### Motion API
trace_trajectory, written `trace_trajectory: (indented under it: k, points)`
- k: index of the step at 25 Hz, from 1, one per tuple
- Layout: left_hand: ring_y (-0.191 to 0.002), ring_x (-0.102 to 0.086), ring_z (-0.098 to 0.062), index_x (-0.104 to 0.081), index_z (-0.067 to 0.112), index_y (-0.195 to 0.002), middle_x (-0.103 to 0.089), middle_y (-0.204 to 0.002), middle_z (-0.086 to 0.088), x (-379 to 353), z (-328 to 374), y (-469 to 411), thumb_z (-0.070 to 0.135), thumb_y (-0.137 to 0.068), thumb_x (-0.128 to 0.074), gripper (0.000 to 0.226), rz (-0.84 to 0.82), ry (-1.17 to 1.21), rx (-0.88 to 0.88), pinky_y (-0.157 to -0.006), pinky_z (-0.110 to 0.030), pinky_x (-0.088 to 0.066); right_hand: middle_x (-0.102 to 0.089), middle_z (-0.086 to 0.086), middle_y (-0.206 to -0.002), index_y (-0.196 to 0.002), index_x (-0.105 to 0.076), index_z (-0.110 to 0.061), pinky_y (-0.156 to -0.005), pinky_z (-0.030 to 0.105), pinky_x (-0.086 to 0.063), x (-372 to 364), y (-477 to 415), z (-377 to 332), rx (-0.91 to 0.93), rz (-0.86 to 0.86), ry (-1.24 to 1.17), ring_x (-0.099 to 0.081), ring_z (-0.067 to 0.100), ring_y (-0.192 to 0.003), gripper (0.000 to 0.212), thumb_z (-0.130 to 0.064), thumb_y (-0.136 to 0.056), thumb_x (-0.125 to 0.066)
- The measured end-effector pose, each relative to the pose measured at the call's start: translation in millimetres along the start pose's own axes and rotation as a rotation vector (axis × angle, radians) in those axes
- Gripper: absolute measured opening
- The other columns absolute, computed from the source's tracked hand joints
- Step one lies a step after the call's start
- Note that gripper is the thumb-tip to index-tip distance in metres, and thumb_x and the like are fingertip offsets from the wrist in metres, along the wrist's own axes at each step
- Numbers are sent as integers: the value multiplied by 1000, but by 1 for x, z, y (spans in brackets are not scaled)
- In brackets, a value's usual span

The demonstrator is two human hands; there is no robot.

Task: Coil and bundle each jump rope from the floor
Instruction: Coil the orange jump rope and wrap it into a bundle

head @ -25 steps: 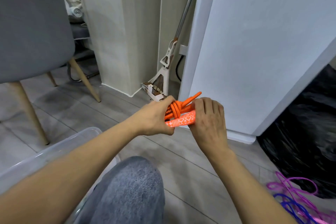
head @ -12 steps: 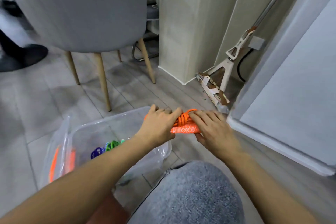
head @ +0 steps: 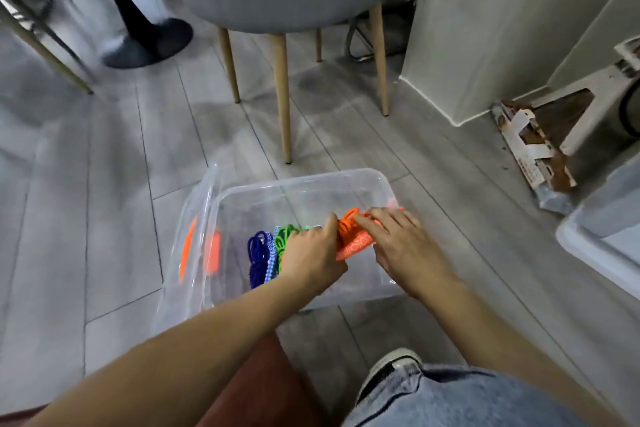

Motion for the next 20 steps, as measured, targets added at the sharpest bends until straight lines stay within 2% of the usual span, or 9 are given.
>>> trace_trajectory:
  k: [3,6,9,11,13,14,15,17,20]
  points:
    - [-82,-66,-33,-36,19,-102,-68,-91,-6,-34,-11,-17,31,-72,-67,45,-55,94,170,-61,-35,-41,-60,4,-133,-133,-58,-18,-105,43,-41,-23,-1,8,-50,-36,7,-57,26,-118,60,-14,-73,-67]
    - [-93,-67,-32,-36,20,-102,-66,-101,-5,-80,-17,-34,32,-71,-71,48,-143,232,369,-69,-36,-46,-58,8,-137,-131,-60,-16,-108,45,-37,-41,6,26,-142,-50,39,-54,28,-126,54,-21,-78,-61]
    - [-106,-65,-31,-36,20,-113,-64,-112,-4,-126,-29,-38,41,-63,-75,67,-184,342,602,-86,-42,-52,-53,12,-145,-131,-60,-15,-108,48,-39,-55,18,42,-227,-70,22,-50,30,-133,53,-20,-78,-64]
    - [-117,-60,-32,-31,19,-131,-58,-126,-9,-151,-30,-38,47,-59,-78,91,-242,395,640,-96,-45,-50,-54,12,-144,-130,-62,-15,-106,47,-42,-61,26,51,-263,-69,3,-52,30,-131,54,-19,-77,-70]
    - [-131,-47,-39,-12,19,-152,-37,-148,-21,-174,-20,-34,46,-64,-79,114,-427,342,534,-105,-48,-44,-55,12,-143,-130,-62,-15,-104,47,-43,-63,29,55,-290,-67,-32,-54,30,-129,54,-20,-77,-73]
    - [-135,-41,-42,-5,20,-155,-26,-152,-24,-184,-14,-34,40,-71,-77,112,-498,273,445,-107,-49,-42,-55,12,-142,-130,-62,-15,-104,47,-44,-63,30,56,-301,-61,-44,-54,30,-128,54,-20,-78,-73]
    - [-135,-39,-44,-5,21,-155,-20,-153,-24,-186,-9,-37,35,-76,-74,106,-515,186,348,-106,-50,-43,-55,12,-142,-130,-62,-15,-104,47,-44,-63,30,55,-308,-52,-48,-53,30,-128,53,-19,-78,-73]
    - [-136,-35,-46,-9,24,-155,-19,-151,-18,-182,6,-52,32,-80,-68,96,-432,-33,120,-100,-52,-42,-54,12,-143,-130,-61,-15,-103,47,-44,-63,30,54,-314,-47,-52,-52,30,-130,53,-17,-78,-72]
    - [-147,-10,-45,-14,35,-155,-4,-163,-11,-194,41,-58,46,-91,-55,76,-463,-346,-261,-109,-65,-24,-46,9,-151,-136,-55,-18,-108,45,-39,-66,31,54,-318,-90,-54,-44,28,-137,52,-22,-85,-63]
Point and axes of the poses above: each hand's wrist, its own y-axis away from the middle knuckle, its own x-axis out of the back of the hand, z = x × y, the point moved 9 cm from there along -y, towards the middle knuckle
